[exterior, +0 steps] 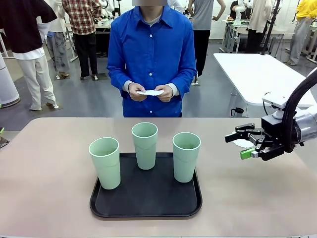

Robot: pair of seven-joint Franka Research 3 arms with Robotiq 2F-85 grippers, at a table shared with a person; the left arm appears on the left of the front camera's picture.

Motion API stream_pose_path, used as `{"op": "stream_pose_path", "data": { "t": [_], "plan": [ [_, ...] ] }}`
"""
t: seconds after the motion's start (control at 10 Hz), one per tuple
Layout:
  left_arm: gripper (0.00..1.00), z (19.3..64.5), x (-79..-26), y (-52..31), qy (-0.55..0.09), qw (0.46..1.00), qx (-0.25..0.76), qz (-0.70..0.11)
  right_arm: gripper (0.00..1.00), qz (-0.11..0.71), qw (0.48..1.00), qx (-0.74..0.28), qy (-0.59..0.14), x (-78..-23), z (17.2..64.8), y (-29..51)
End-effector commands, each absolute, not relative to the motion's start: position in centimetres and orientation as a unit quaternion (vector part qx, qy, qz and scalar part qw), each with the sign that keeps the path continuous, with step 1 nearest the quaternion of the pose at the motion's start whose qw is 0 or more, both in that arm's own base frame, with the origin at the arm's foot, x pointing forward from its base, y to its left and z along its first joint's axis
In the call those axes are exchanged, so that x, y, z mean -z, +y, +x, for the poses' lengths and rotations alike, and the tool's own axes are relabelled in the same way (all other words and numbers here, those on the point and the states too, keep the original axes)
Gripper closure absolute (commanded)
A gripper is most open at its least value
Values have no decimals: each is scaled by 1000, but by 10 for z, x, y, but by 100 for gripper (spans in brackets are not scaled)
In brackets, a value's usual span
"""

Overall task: Place coasters on the table and set cups on them.
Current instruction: Pick up one Reusable plastic cup and place it on a coaster set by the human.

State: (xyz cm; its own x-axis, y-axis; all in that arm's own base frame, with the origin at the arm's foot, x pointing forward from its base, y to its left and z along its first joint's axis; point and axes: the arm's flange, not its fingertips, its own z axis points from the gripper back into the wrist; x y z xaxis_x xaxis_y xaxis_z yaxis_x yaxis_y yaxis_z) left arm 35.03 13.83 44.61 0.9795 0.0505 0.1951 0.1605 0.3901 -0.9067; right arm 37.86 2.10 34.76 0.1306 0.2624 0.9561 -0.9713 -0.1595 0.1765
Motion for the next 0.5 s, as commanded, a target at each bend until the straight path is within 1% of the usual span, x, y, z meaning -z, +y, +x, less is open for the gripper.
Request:
{"op": "stream_pose_path", "data": {
  "t": [0.0, 0.1, 0.4],
  "plan": [
    [0, 349, -447, 139, -98, 826, 35, -555, 0, 498, 536, -557, -393, -329, 389, 23],
    [0, 349, -447, 139, -98, 826, 35, -555, 0, 495, 530, -553, -410, -317, 393, 26],
    [0, 349, -447, 139, -98, 826, 35, -555, 0, 491, 537, -547, -414, -280, 407, 37]
  ]
}}
